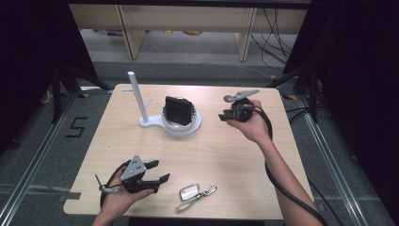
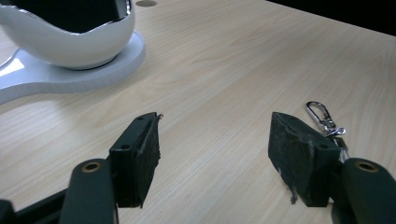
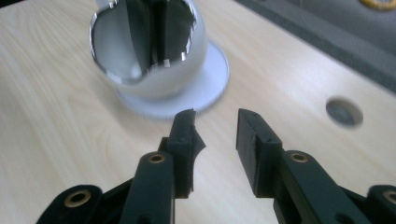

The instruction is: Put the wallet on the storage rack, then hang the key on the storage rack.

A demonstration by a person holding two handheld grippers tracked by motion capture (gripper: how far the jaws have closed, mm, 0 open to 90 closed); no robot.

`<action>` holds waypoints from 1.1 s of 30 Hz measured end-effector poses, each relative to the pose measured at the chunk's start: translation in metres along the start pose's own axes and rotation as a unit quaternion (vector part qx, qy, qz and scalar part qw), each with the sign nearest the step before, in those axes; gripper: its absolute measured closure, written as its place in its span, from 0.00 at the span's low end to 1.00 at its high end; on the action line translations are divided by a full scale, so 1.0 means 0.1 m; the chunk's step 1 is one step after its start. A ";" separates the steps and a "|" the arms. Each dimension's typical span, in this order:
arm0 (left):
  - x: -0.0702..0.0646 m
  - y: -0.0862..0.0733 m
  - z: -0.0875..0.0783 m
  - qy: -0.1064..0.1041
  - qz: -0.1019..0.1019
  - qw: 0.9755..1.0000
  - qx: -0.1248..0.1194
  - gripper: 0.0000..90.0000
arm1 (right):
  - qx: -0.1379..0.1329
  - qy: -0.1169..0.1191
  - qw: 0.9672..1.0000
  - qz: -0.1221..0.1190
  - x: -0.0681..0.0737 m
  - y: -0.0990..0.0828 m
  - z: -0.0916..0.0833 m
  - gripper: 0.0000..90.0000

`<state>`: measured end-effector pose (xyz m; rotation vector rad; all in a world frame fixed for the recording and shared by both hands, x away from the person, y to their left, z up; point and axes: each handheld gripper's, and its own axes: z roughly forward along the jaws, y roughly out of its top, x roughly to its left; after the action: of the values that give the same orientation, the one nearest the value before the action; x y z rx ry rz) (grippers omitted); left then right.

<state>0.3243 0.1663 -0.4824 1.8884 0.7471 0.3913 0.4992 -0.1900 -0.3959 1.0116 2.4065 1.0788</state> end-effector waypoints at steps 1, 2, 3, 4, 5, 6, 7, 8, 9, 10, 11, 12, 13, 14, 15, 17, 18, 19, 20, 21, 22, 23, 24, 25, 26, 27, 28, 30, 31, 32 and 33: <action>0.00 0.00 0.00 0.000 0.000 1.000 0.000 0.39 | 0.016 0.004 1.000 0.014 -0.01 -0.08 -0.05 0.76; 0.00 0.02 0.02 -0.007 0.002 1.000 -0.001 0.39 | 0.016 0.004 1.000 0.014 -0.01 -0.08 -0.05 0.76; -0.02 0.05 0.04 -0.013 0.005 1.000 0.005 0.40 | 0.017 -0.004 1.000 0.020 -0.04 -0.27 -0.09 0.75; -0.02 0.05 0.04 -0.013 0.005 1.000 0.005 0.40 | 0.017 -0.004 1.000 0.020 -0.04 -0.27 -0.09 0.75; -0.06 0.08 0.06 -0.020 0.005 1.000 0.007 0.41 | 0.030 0.000 0.999 0.032 -0.05 -0.44 -0.16 0.74; -0.07 0.09 0.07 -0.024 0.008 1.000 0.008 0.41 | 0.034 -0.002 0.999 0.029 -0.07 -0.49 -0.18 0.74; -0.08 0.10 0.08 -0.029 0.005 1.000 0.006 0.42 | 0.034 -0.004 0.999 0.033 -0.08 -0.55 -0.20 0.74; -0.09 0.11 0.09 -0.031 0.007 0.999 0.010 0.43 | 0.033 -0.006 0.999 0.040 -0.08 -0.61 -0.23 0.73; -0.11 0.13 0.10 -0.037 0.001 0.999 0.007 0.45 | 0.023 -0.008 0.999 0.046 -0.07 -0.67 -0.23 0.72; -0.13 0.14 0.10 -0.046 -0.009 0.999 0.003 0.47 | 0.029 -0.008 0.999 0.041 -0.09 -0.71 -0.26 0.71; -0.15 0.16 0.10 -0.054 -0.016 0.998 -0.002 0.48 | 0.044 0.002 0.998 0.055 -0.08 -0.75 -0.29 0.70; -0.17 0.18 0.10 -0.056 -0.016 0.998 0.000 0.49 | 0.045 -0.004 0.998 0.046 -0.08 -0.79 -0.30 0.70; -0.19 0.20 0.11 -0.058 -0.012 0.998 0.000 0.49 | 0.050 0.001 0.997 0.064 -0.05 -0.81 -0.30 0.70; -0.21 0.22 0.12 -0.062 -0.008 0.998 0.001 0.49 | 0.054 0.001 0.997 0.053 -0.05 -0.84 -0.30 0.70; -0.22 0.24 0.14 -0.065 0.002 0.998 0.007 0.49 | 0.062 -0.005 0.997 0.046 -0.04 -0.86 -0.31 0.70; -0.25 0.28 0.17 -0.074 0.011 0.997 0.023 0.50 | 0.078 0.003 0.996 0.051 0.01 -0.89 -0.31 0.71; -0.27 0.29 0.18 -0.077 0.014 0.997 0.030 0.50 | 0.086 0.003 0.995 0.049 0.02 -0.91 -0.31 0.71; -0.27 0.29 0.18 -0.077 0.014 0.997 0.030 0.51 | 0.094 0.008 0.994 0.049 0.04 -0.91 -0.31 0.71; -0.27 0.31 0.20 -0.079 0.021 0.996 0.041 0.51 | 0.094 0.008 0.994 0.049 0.04 -0.91 -0.31 0.71; -0.29 0.34 0.24 -0.080 0.034 0.994 0.065 0.53 | 0.101 0.012 0.993 0.053 0.07 -0.92 -0.31 0.72; -0.30 0.34 0.26 -0.082 0.039 0.993 0.069 0.55 | 0.104 0.013 0.993 0.051 0.07 -0.91 -0.32 0.72; -0.31 0.37 0.28 -0.084 0.037 0.993 0.081 0.56 | 0.106 0.012 0.993 0.047 0.07 -0.91 -0.32 0.73; -0.33 0.39 0.29 -0.082 0.040 0.992 0.091 0.57 | 0.118 0.013 0.992 0.053 0.08 -0.90 -0.35 0.73; -0.34 0.41 0.30 -0.086 0.043 0.991 0.096 0.58 | 0.120 0.014 0.991 0.061 0.10 -0.90 -0.35 0.73; -0.34 0.41 0.30 -0.086 0.043 0.991 0.096 0.59 | 0.120 0.014 0.991 0.061 0.10 -0.90 -0.35 0.73; -0.37 0.46 0.32 -0.093 0.047 0.988 0.115 0.60 | 0.136 0.020 0.989 0.053 0.10 -0.89 -0.37 0.73; -0.38 0.49 0.33 -0.096 0.055 0.985 0.129 0.61 | 0.141 0.020 0.988 0.053 0.10 -0.89 -0.36 0.73; -0.39 0.51 0.34 -0.100 0.059 0.983 0.144 0.63 | 0.149 0.020 0.987 0.063 0.11 -0.90 -0.36 0.72; -0.42 0.55 0.38 -0.107 0.070 0.976 0.178 0.63 | 0.154 0.022 0.986 0.065 0.12 -0.91 -0.35 0.72; -0.42 0.55 0.38 -0.107 0.070 0.976 0.178 0.64 | 0.156 0.022 0.985 0.065 0.12 -0.92 -0.34 0.72; -0.42 0.59 0.41 -0.119 0.104 0.961 0.225 0.64 | 0.160 0.027 0.984 0.068 0.13 -0.93 -0.34 0.72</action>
<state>0.3350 0.0931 -0.4437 2.4039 0.5032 0.1216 0.4279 -0.2411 -0.4427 1.2794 2.6449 0.7819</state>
